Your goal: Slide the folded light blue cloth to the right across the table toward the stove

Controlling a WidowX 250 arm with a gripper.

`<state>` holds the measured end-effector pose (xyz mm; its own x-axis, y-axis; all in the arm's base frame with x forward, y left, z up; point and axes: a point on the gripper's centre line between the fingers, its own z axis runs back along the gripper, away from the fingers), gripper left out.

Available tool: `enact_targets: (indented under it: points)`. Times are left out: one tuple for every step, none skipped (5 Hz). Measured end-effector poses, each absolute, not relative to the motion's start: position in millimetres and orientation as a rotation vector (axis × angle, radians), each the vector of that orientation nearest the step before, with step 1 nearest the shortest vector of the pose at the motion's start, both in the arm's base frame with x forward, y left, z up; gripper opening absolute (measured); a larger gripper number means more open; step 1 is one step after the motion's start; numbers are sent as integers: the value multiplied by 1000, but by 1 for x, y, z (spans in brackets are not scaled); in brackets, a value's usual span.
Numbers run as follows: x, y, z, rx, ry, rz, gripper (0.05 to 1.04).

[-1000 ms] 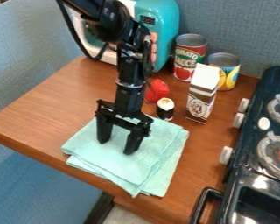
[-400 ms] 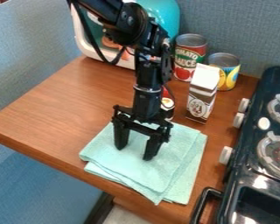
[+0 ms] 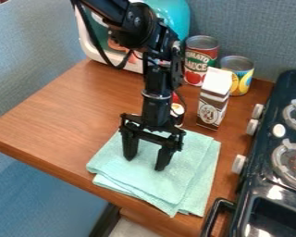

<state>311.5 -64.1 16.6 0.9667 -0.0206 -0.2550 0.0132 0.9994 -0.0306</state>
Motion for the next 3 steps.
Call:
enact_targets:
  points:
    - [311,-55,36,17,234,23,1001]
    - [313,-41,78,-10,153,48,1001]
    - [310,-21,85,-16,168,79,1001]
